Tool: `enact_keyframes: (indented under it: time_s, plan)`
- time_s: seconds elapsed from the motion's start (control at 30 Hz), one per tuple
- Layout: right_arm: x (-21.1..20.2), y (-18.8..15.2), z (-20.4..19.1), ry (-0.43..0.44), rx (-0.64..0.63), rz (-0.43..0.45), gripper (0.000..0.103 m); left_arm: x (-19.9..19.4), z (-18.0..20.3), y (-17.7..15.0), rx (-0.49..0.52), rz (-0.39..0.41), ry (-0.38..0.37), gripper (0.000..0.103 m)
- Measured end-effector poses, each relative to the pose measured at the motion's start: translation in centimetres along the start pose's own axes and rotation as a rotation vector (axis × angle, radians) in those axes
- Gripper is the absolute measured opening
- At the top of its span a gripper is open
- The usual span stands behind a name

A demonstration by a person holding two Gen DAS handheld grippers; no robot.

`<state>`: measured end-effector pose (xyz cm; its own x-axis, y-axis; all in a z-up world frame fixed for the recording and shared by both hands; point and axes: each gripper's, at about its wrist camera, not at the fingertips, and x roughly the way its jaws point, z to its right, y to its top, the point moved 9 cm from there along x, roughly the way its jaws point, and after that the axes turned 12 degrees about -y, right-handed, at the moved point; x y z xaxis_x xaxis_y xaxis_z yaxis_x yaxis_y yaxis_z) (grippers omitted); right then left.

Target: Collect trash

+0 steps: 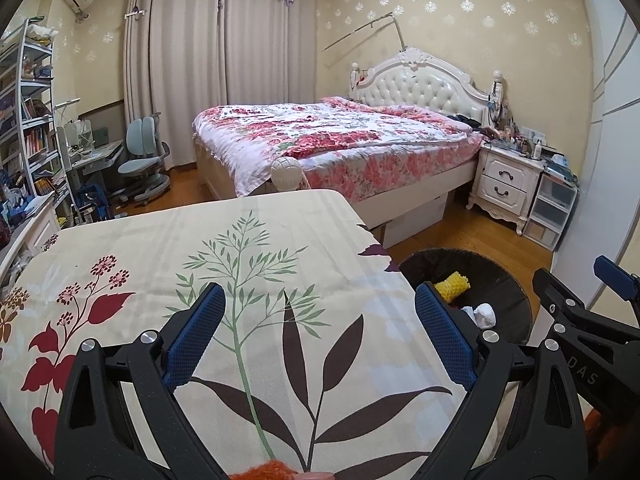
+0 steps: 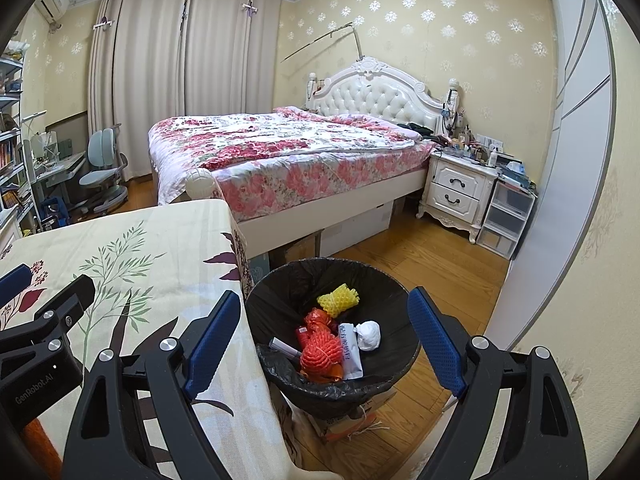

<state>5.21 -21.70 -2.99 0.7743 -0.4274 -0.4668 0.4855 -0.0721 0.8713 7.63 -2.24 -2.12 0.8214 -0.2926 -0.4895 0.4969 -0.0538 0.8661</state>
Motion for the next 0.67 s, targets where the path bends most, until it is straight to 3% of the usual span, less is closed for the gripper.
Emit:
enact_keyframes:
  time_s: [0.4, 0.67]
  plan:
    - [0.1, -0.2, -0.6, 0.006, -0.006, -0.002, 0.083, -0.1, 0.2, 0.1, 0.024, 0.025, -0.005, 0.093]
    - [0.2, -0.6, -2.6, 0.035, -0.028, -0.004, 0.083, 0.2, -2.2, -0.5, -0.011, 0.002, 0.039, 0.093]
